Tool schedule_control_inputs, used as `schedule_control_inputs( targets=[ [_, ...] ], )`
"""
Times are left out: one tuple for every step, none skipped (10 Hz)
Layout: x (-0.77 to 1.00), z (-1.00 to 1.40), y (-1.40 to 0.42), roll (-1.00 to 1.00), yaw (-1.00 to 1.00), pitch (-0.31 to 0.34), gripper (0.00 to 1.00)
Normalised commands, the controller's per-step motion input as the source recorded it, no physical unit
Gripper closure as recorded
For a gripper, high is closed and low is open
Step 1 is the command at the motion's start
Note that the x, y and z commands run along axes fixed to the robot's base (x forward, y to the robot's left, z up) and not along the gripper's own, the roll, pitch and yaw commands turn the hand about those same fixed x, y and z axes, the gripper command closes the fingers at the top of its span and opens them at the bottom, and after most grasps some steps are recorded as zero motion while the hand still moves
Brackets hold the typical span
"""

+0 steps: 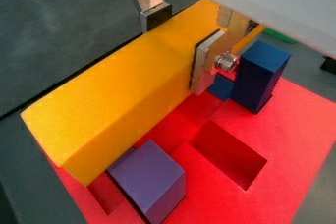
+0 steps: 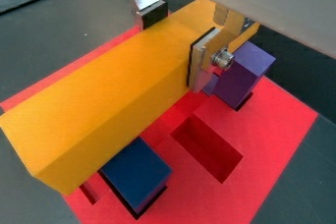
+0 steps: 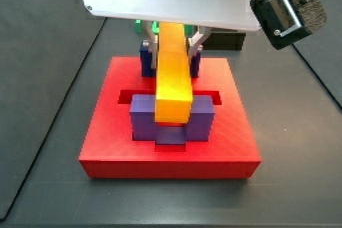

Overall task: Pick up the yellow object. Move up. Move to above the board. Insert the yellow object.
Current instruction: Insert the yellow object.

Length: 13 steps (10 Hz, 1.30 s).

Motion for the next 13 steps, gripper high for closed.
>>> schedule_control_inputs(
  targets=[
    [0.0, -0.08, 0.0, 0.0, 0.0, 0.0, 1.0],
    [0.0, -0.08, 0.0, 0.0, 0.0, 0.0, 1.0],
    [0.05, -0.09, -0.05, 0.0, 0.0, 0.0, 1.0],
    [0.09, -0.09, -0.03, 0.0, 0.0, 0.0, 1.0],
    [0.04, -0.08, -0.04, 0.0, 0.0, 0.0, 1.0],
    [0.04, -0.11, -0.07, 0.0, 0.0, 0.0, 1.0],
    [0.02, -0.13, -0.07, 0.01, 0.0, 0.0, 1.0],
    [0.02, -0.14, -0.06, 0.02, 0.0, 0.0, 1.0],
    [0.04, -0.15, -0.07, 0.02, 0.0, 0.0, 1.0],
    [0.01, -0.25, -0.03, 0.02, 0.0, 0.0, 1.0],
    [0.07, -0.31, -0.03, 0.04, 0.0, 0.0, 1.0],
    [0.08, -0.35, -0.05, 0.07, 0.0, 0.0, 1.0],
    [0.06, -0.38, -0.08, 0.1, 0.0, 0.0, 1.0]
  ],
)
